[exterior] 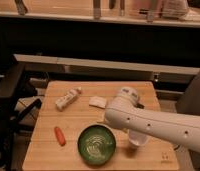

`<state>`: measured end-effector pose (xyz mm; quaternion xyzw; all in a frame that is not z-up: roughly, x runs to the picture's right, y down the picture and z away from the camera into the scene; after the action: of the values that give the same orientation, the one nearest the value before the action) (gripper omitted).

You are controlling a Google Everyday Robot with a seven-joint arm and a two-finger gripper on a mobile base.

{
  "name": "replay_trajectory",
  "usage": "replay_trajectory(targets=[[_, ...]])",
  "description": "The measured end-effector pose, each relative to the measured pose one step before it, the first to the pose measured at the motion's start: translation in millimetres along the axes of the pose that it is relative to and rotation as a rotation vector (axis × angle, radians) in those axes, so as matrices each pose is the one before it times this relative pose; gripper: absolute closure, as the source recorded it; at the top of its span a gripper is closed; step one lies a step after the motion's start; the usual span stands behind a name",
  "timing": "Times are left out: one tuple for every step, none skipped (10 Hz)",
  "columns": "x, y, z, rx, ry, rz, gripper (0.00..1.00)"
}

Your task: Drag the ceramic bowl in a circle

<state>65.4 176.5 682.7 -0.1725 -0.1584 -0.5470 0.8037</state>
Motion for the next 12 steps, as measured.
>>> replay_trajectory(targets=[[-3.52,-2.58,3.05,0.00260,-0.00742,-0.01581,0.20],[-0.19,-1.10,1.74,0.00153,-0.00389,-0.01070,0.20],[-1.37,-0.16,3.50,-0.00088,-0.00911,-0.01721,0.20],[-0.43,-1.75,4.46,0.00607,-0.01247,-0.01067,0.20],[-1.69,0.57,4.97,0.00303,-0.01004,0.00019,0.20],[-2.62,-1.60,9.93,0.00947,-0.01285,-0.00573,0.20],[-1.49,-2.95,4.62,0.00656,-0.00752,-0.01328,0.20],[-1.26,0.05,1.78,0.00321,-0.00683,-0.00833,0.20],[-0.60,1.32,3.16,0.00352,-0.00775,-0.00468,0.20],[-0.29,0.84,3.94,0.00534,-0.01057,-0.00057,0.20],[-0.77,2.58,6.47,0.00490,-0.01321,0.00312,0.20],[-0.35,2.79,4.86,0.00261,-0.00941,0.00125,0.20]])
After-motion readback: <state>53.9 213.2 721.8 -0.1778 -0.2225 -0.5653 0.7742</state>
